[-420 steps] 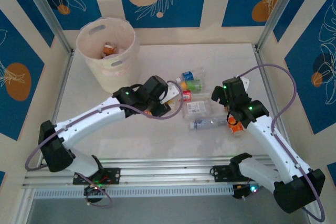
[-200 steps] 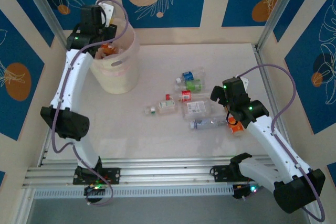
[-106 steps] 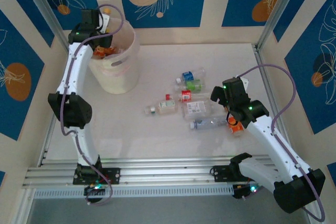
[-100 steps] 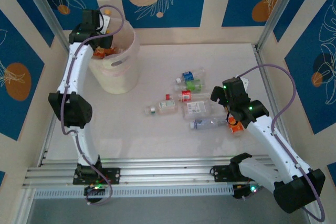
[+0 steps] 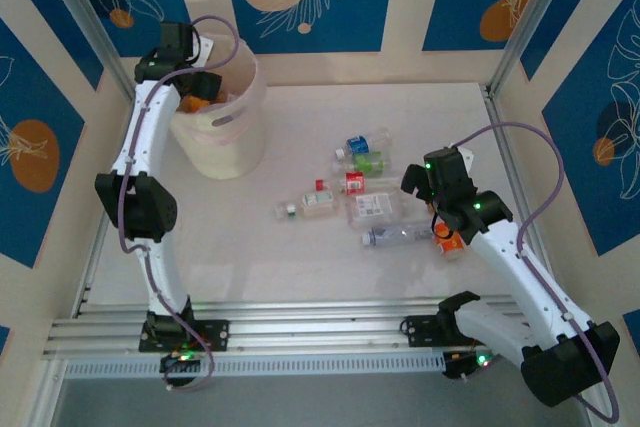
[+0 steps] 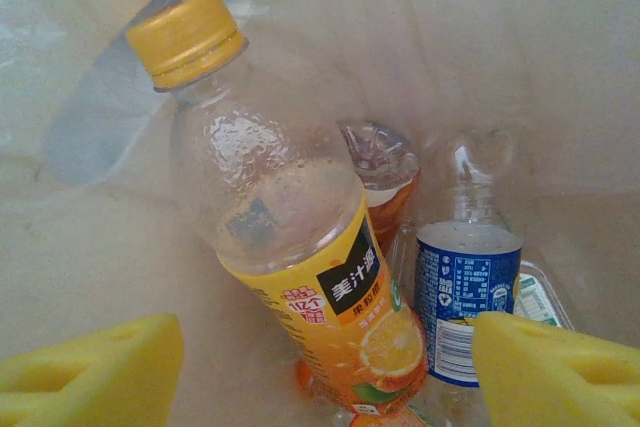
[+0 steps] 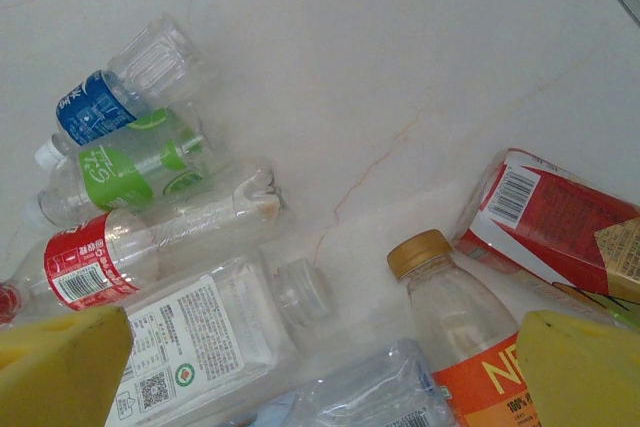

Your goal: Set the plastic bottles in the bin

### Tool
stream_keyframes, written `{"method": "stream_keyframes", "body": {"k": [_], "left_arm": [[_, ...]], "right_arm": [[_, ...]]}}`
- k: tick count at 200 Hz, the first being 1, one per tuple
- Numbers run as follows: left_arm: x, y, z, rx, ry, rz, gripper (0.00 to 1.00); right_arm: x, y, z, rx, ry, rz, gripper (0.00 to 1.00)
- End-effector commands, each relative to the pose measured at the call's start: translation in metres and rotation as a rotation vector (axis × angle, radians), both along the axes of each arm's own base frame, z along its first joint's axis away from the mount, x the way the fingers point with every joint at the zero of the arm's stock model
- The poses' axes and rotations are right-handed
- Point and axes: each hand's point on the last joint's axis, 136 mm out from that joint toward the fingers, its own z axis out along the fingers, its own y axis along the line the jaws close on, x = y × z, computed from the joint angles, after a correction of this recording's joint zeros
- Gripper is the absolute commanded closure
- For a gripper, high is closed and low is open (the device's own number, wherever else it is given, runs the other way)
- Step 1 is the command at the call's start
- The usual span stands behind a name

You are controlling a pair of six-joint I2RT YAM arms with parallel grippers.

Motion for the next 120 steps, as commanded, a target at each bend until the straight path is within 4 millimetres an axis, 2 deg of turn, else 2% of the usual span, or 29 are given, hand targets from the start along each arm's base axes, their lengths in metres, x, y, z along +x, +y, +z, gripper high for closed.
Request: {"method": "stream_keyframes", "body": {"k": [1, 25, 60, 97, 120], "left_arm": [[0.001, -0.003, 0.002, -0.021, 0.005, -0.014, 0.24], [-0.001, -0.005, 0.021, -0.047, -0.037, -0.004, 0.24], [-0.013, -0.014, 0.070, -0.134, -0.145, 0.002, 0.22], [-0.043, -0.034, 0.130, -0.254, -0.269, -0.049, 0.17], [-0.065, -0.058, 0.155, -0.365, -0.304, -0.129, 0.13]], "right_arm": [[0.000, 0.002, 0.010, 0.021, -0.025, -0.005, 0.01], [0.000, 0.001, 0.010, 0.020, -0.025, -0.007, 0.01], [0.000, 0.001, 0.011, 0.018, -0.028, -0.006, 0.01], [0.001, 0.002, 0.009, 0.023, -0.027, -0.006, 0.01], [0.001, 0.003, 0.008, 0.027, -0.028, -0.007, 0.01]]}}
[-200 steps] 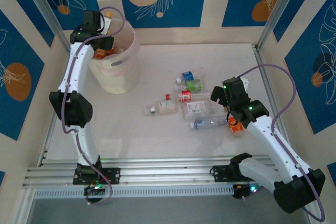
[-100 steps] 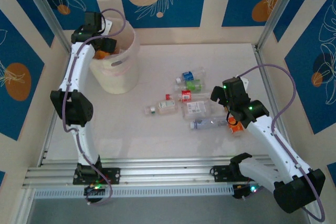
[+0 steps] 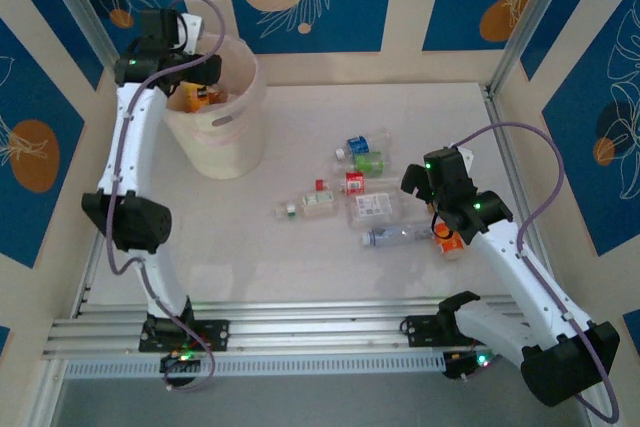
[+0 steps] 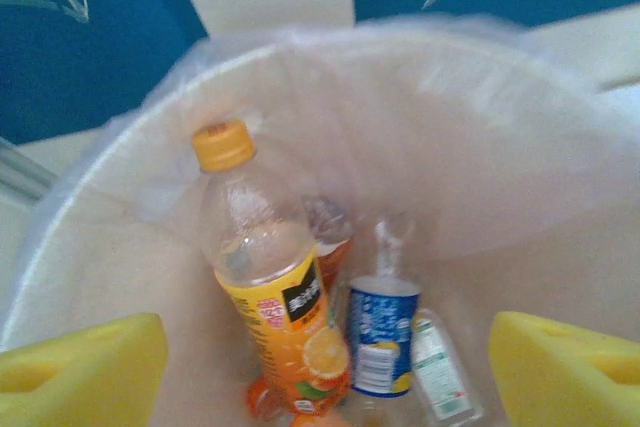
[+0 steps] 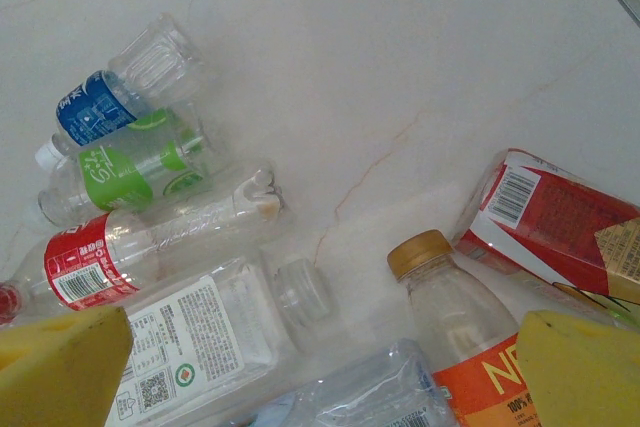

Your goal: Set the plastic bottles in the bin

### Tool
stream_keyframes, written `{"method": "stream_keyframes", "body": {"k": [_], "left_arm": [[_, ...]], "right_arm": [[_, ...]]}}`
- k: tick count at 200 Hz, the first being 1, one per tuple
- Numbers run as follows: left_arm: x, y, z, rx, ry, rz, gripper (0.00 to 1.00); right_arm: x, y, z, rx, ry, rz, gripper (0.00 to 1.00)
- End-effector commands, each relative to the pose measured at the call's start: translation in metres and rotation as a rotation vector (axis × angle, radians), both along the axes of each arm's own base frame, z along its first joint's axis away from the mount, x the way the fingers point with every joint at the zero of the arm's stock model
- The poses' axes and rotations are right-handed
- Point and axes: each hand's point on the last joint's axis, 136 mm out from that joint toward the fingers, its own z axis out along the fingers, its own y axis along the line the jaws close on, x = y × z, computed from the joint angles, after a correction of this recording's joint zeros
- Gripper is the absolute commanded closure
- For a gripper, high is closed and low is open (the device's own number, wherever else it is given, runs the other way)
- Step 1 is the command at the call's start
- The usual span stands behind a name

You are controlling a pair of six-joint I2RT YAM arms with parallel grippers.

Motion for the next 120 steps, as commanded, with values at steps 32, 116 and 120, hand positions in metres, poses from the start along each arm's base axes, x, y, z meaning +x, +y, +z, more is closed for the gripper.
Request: {"method": "stream_keyframes", "body": {"k": [32, 116, 120], "left_arm": [[-0.065, -0.072, 0.073, -0.272, -0.151, -0.242, 0.01], [-0.145, -0.183, -0.020, -0.141, -0.022, -0.454, 0.00], [-0.147, -0.187, -0.028, -0.130, -0.012, -0.461, 0.01]], "right_arm": [[0.001, 0.003, 0.007, 0.032, -0.027, -0.005, 0.01], [-0.005, 0.000, 0.010, 0.036, -0.038, -0.011, 0.01], [-0.005, 0.000, 0.009, 0.036, -0.036, -0.013, 0.01]]}}
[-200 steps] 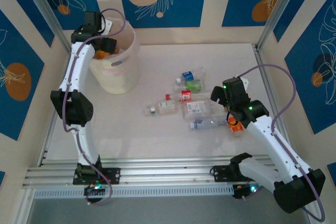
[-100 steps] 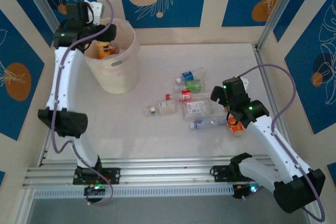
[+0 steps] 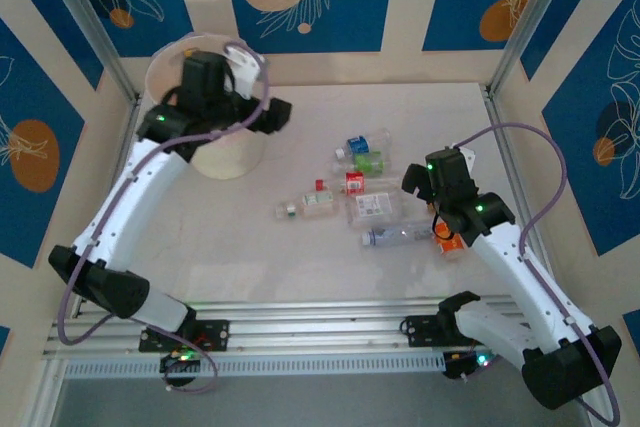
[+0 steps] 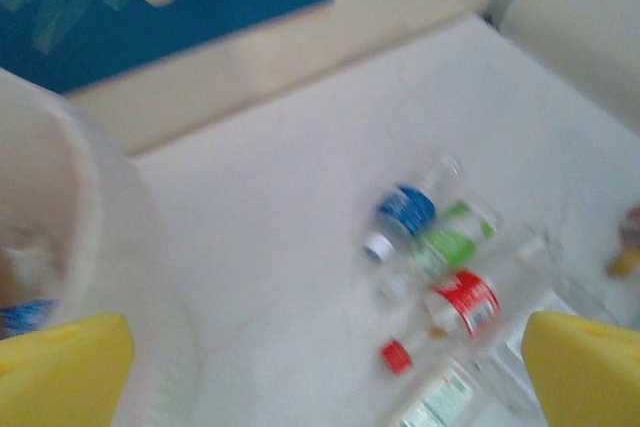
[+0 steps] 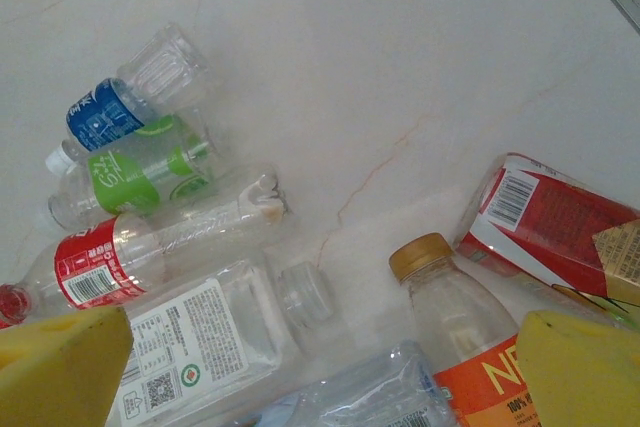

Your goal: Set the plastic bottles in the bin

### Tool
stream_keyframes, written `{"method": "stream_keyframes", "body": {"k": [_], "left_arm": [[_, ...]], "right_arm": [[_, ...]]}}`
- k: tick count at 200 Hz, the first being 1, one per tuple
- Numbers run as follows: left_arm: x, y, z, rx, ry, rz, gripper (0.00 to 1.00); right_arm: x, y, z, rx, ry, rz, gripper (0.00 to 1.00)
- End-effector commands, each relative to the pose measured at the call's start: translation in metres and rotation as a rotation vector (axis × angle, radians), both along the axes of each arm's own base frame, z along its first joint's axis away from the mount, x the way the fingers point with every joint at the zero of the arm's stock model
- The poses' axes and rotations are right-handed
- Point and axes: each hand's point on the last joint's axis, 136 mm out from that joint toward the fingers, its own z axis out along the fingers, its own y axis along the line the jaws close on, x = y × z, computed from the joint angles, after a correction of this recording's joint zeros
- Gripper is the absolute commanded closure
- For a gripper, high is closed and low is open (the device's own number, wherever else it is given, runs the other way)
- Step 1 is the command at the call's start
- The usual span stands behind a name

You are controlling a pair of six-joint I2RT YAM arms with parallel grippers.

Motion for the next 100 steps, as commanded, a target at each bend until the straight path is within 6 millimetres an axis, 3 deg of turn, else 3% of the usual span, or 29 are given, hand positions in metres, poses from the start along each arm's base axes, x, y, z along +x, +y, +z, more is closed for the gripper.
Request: {"method": "stream_keyframes", "body": {"k": [1, 39, 100], "left_arm": [[-0.014, -0.014, -0.021, 0.053, -0.014, -0.022, 0.01], [-0.038, -0.037, -0.091, 0.208, 0.039, -0.126, 0.00], [-0.055, -0.051, -0.191, 0.415, 0.128, -0.284, 0.01]], "right_arm": [[-0.003, 0.001, 0.003, 0.027, -0.016, -0.013, 0.01], [-0.003, 0.002, 0.001, 0.041, -0.010, -0.018, 0.01], [-0.006, 0.005, -0.002, 0.079, 0.009, -0.031, 0.01]]}}
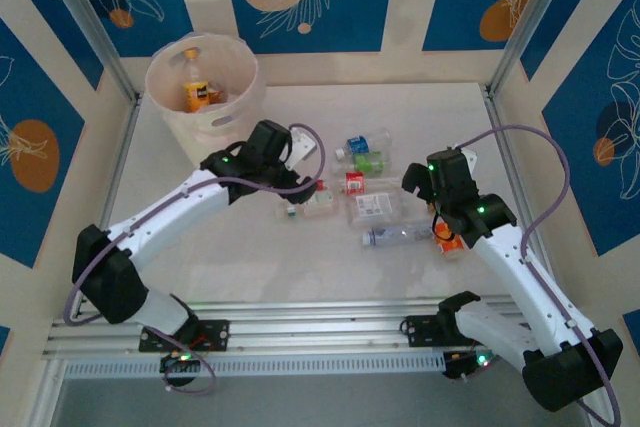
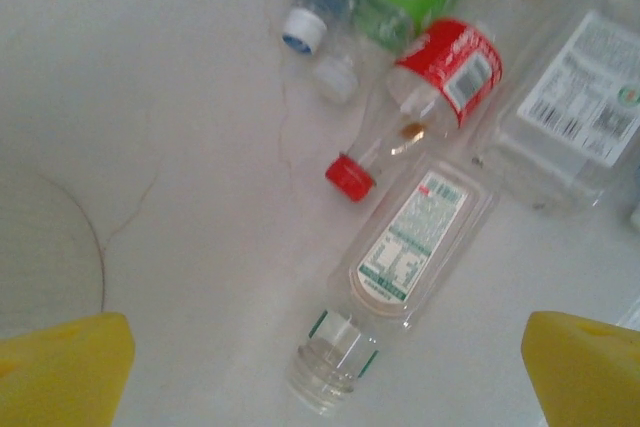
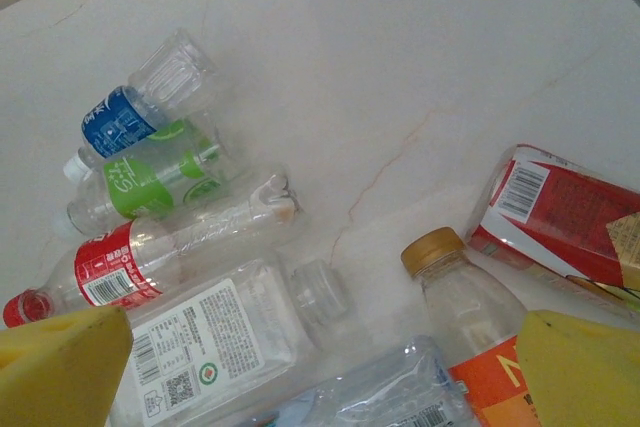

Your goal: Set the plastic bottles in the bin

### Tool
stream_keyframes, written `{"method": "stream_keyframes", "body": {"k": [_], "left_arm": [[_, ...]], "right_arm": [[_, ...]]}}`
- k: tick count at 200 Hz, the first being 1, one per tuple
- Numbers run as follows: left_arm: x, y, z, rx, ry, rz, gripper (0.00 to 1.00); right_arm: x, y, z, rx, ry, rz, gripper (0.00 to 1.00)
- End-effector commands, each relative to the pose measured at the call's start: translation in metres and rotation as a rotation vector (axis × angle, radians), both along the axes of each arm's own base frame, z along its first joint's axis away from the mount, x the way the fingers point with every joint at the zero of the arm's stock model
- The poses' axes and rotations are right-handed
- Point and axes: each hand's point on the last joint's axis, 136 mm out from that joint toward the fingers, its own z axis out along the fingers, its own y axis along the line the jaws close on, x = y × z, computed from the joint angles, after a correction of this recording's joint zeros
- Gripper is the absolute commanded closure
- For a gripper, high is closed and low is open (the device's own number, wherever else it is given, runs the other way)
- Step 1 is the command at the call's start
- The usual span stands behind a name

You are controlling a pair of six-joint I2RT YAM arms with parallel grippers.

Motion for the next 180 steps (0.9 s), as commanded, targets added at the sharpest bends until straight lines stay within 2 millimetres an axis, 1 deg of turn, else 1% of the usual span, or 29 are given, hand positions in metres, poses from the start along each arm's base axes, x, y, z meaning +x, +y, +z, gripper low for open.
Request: {"method": "stream_keyframes", "body": {"k": [1, 18, 35, 86, 115, 144, 164, 180], "left_arm": [[-0.001, -0.011, -0.027, 0.059, 0.005, -0.105, 0.01], [-0.004, -0.022, -0.045, 0.062, 0.050, -0.165, 0.00], [-0.002, -0.030, -0.058, 0.072, 0.069, -0.193, 0.01], [0.012, -0.040, -0.096, 0.160, 0.095, -0.210, 0.01], [0.016, -0.049, -0.110, 0.205, 0.104, -0.223, 0.00], [0.013, -0.060, -0.124, 0.252, 0.134, -0.259, 0.00], [0.013, -0.063, -0.135, 0.279, 0.151, -0.259, 0.00], [0.015, -0.063, -0.139, 0.287, 0.160, -0.248, 0.00]], "right_arm": [[-0.004, 0.003, -0.003, 0.034, 0.017, -0.011, 0.01], [-0.005, 0.002, -0.003, 0.034, 0.022, -0.018, 0.01], [-0.006, 0.001, -0.003, 0.032, 0.026, -0.024, 0.01], [-0.008, -0.004, -0.002, 0.014, 0.030, -0.039, 0.01], [-0.007, -0.004, 0.000, 0.013, 0.025, -0.038, 0.01], [-0.008, -0.005, 0.001, 0.006, 0.024, -0.042, 0.01], [-0.009, -0.008, 0.002, -0.001, 0.025, -0.052, 0.01], [-0.010, -0.008, 0.002, -0.003, 0.024, -0.054, 0.01]]}}
